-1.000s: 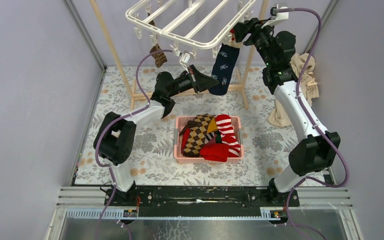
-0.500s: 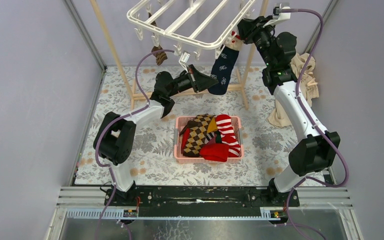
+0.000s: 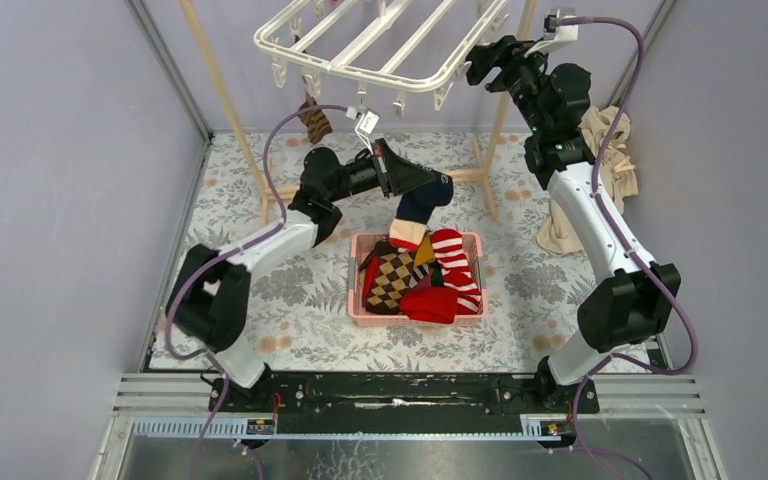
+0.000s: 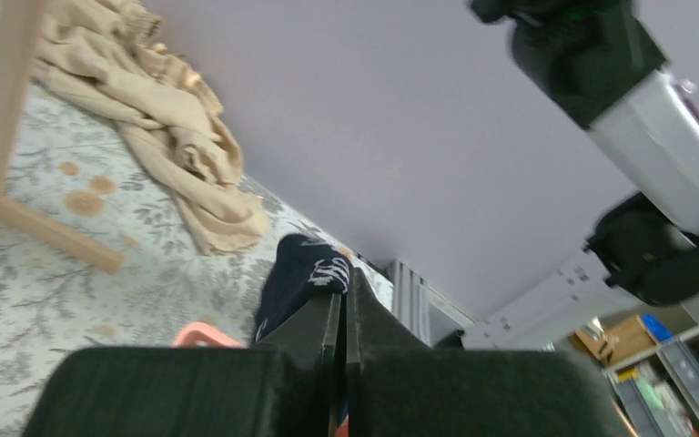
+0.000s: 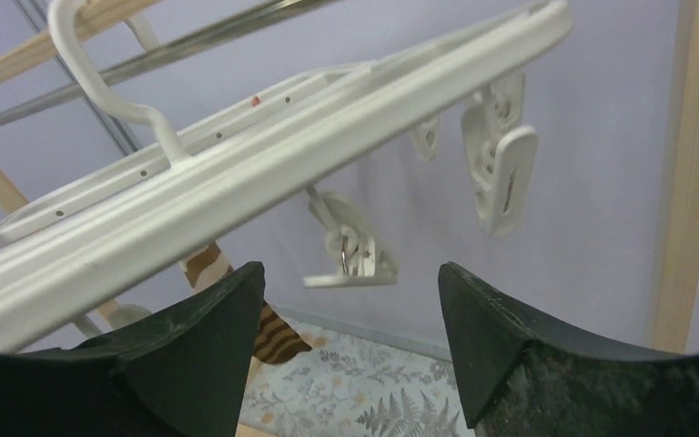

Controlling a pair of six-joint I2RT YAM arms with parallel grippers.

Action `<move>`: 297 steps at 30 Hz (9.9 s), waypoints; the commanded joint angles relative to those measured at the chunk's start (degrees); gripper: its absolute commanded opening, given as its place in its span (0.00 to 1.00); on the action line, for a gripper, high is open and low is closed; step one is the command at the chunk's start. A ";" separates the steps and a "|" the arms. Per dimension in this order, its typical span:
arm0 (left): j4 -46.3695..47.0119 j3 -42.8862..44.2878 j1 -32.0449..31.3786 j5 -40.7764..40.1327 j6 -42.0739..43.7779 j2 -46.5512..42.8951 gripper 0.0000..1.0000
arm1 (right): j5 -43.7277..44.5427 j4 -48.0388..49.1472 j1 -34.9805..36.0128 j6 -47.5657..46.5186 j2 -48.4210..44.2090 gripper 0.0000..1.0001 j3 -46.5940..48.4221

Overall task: Remove the socks clipped to the hanger
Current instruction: Remove the sock from the hanger, then place the sock in the bin, then adjust the sock in the bin, then remove the sock from the hanger.

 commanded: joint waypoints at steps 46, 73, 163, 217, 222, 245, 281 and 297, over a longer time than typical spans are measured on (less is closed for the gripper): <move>-53.75 -22.79 -14.08 -29.16 17.48 -39.72 0.99 | 9.78 -39.04 26.28 4.73 6.33 0.70 -21.50; -52.56 -24.00 -14.01 -31.10 17.44 -41.34 0.99 | 12.11 -42.50 29.21 0.42 -7.81 0.00 -38.85; -48.53 -11.85 4.79 -42.29 24.12 -33.80 0.98 | 20.38 -38.55 27.58 -5.92 -26.88 0.82 -31.65; 20.26 14.78 11.62 -74.80 61.77 25.26 0.98 | 0.79 -30.77 20.87 -1.88 -29.16 0.86 -42.19; 26.57 9.20 11.60 -76.51 62.08 21.84 0.98 | 1.06 -30.74 20.84 -1.83 -28.53 0.86 -42.28; 26.39 19.68 14.93 -63.54 57.93 28.85 0.74 | 0.40 -31.24 20.80 -2.25 -28.61 0.85 -42.89; 27.63 -24.03 8.28 -71.65 57.48 -23.32 0.00 | 5.36 -45.48 20.87 -1.13 -41.58 0.83 -31.07; 24.73 -33.77 8.32 -75.43 49.88 -24.93 0.00 | -6.59 -42.27 20.82 6.33 -36.67 0.83 -20.60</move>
